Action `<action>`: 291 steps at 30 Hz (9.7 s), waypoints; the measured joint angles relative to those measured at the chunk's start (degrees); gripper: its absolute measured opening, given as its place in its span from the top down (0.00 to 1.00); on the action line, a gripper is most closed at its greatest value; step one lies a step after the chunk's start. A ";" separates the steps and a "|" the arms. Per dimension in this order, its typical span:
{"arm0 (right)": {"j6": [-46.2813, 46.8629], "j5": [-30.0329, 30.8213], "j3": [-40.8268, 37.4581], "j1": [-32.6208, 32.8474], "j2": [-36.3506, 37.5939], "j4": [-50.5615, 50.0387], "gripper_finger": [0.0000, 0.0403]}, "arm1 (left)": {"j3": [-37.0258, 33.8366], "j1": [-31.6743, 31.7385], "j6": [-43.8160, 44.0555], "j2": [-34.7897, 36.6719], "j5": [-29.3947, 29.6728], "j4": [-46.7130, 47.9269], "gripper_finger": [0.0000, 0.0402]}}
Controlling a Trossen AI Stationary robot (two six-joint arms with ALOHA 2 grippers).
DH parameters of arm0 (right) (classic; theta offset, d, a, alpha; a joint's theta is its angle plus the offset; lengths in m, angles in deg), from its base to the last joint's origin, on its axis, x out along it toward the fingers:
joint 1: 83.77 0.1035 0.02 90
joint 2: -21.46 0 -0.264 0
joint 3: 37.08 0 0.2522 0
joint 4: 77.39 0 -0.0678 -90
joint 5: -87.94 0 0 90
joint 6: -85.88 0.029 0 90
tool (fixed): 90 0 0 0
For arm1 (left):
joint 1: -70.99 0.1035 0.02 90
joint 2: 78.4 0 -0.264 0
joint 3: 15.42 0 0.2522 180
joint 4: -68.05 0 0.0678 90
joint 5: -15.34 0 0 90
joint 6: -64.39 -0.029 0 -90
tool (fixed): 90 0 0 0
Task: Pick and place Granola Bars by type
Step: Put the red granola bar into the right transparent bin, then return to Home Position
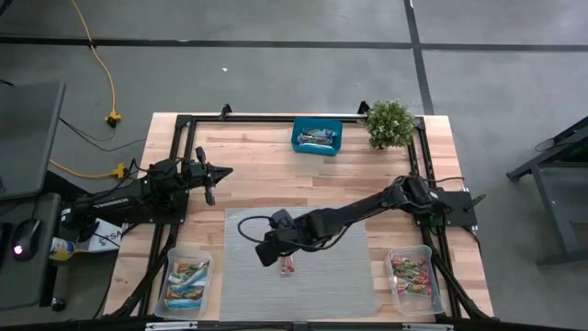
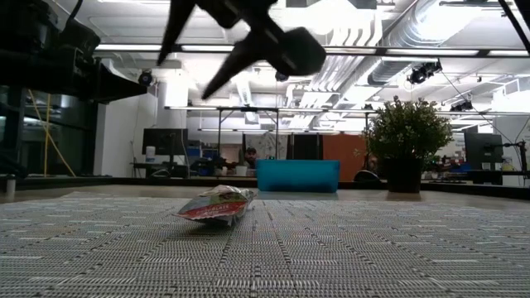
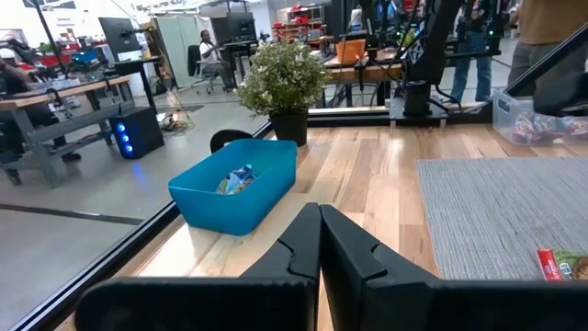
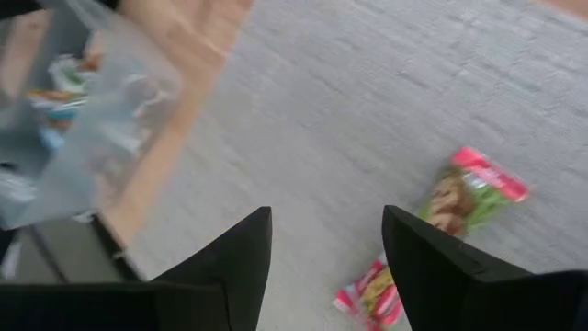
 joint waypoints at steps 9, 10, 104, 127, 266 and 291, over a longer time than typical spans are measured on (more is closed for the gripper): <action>6.83 2.16 0.00 -0.12 -0.48 -8.35 0.47 | 0.00 0.00 0.01 -0.01 0.00 0.02 1.00; 7.93 1.85 0.00 -0.14 -0.48 -8.53 0.45 | 0.01 0.00 0.01 -0.02 0.00 0.01 1.00; 10.22 -13.17 -0.13 -6.56 -3.19 -1.08 0.83 | 0.00 0.00 0.02 -0.02 0.00 0.00 1.00; 8.54 -22.39 0.02 5.92 24.74 -31.59 0.84 | 0.01 0.00 0.02 -0.01 0.00 0.00 1.00; -6.28 49.36 -39.96 22.00 68.80 -32.60 1.00 | 0.00 0.00 0.00 -0.02 0.00 0.00 1.00; -32.54 36.48 -92.53 6.05 100.41 45.46 1.00 | 0.00 0.00 0.00 -0.02 0.00 0.00 1.00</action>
